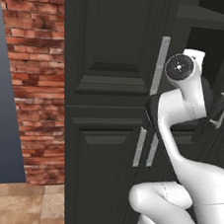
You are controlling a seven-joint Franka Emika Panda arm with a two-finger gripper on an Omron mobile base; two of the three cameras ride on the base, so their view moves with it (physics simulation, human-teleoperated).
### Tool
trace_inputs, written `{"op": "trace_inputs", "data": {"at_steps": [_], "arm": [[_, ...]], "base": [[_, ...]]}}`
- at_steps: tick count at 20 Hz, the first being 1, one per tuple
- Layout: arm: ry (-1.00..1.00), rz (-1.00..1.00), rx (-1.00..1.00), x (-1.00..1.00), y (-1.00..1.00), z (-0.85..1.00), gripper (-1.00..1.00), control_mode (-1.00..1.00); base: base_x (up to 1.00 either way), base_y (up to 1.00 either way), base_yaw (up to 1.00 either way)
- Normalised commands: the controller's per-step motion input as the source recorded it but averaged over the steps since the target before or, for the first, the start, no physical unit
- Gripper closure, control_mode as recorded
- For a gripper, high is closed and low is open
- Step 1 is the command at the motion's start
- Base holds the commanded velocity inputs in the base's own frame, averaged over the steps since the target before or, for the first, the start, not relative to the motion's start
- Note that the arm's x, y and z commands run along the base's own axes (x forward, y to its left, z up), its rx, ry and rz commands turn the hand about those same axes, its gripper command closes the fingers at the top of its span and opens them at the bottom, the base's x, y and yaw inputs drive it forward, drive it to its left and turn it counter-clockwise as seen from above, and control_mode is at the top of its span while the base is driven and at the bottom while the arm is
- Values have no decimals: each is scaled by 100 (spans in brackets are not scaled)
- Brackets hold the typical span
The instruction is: Open the cabinet directly in front. Then move the wine and the mug to the dining counter with the candle on it.
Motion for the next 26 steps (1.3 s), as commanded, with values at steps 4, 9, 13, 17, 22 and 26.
{"op": "trace_inputs", "data": {"at_steps": [4, 9, 13, 17, 22, 26], "arm": [[1, -9, -5, 0, -19, -4, -100, -100], [0, -12, -4, 0, -29, -3, -100, -100], [1, -13, -3, -4, -34, -2, -100, -100], [0, -20, 0, -70, -64, 0, -100, -100], [0, -25, 0, -99, -71, 0, -100, -100], [1, -24, 0, -72, -80, 0, -100, -100]], "base": [[0, 0, 0], [0, 0, 0], [0, 0, 0], [0, 0, 0], [0, 0, 0], [0, 0, 0]]}}
